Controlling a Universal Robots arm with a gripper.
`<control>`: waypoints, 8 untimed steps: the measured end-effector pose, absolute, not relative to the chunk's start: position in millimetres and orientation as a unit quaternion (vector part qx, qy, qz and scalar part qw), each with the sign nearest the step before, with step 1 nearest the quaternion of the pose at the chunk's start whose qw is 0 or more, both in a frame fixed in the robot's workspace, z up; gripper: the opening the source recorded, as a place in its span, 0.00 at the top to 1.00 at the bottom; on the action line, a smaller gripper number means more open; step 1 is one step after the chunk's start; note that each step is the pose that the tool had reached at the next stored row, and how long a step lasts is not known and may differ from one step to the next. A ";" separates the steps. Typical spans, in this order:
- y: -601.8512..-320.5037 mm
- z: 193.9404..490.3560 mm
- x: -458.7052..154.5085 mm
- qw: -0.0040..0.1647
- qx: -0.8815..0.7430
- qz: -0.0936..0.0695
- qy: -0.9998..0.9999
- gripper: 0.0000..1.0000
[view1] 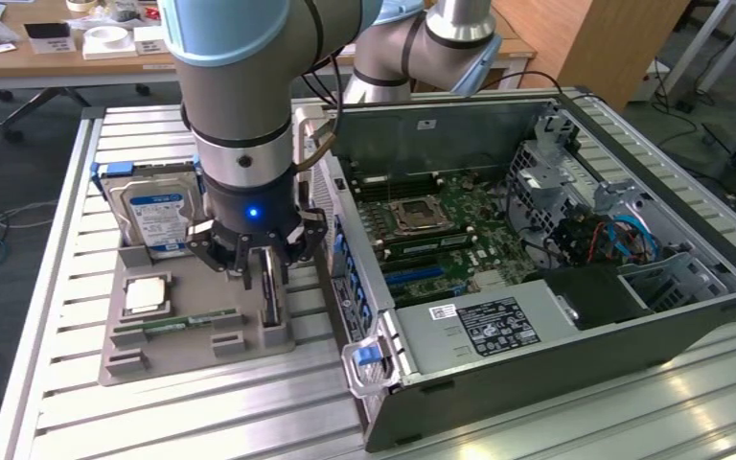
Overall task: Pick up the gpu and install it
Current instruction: 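Pick up the gpu and move the gpu toward the slot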
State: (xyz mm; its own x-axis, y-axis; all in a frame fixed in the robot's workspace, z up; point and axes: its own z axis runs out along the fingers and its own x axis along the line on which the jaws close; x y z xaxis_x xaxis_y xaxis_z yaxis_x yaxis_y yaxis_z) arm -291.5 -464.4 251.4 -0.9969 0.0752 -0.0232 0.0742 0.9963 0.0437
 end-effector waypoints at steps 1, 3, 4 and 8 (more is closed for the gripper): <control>-464.4 251.3 -291.5 0.012 0.037 0.021 0.999 0.53; -464.4 251.3 -291.5 0.012 0.037 0.021 0.999 0.53; -464.4 251.3 -291.5 0.012 0.037 0.021 0.999 0.53; -464.4 250.2 -291.5 0.013 0.037 0.022 0.999 0.53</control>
State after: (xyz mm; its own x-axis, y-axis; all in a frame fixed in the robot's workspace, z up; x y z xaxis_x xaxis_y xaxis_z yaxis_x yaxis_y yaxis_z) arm -291.5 -464.4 250.2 -0.9969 0.0753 -0.0235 0.0742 0.9963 0.0440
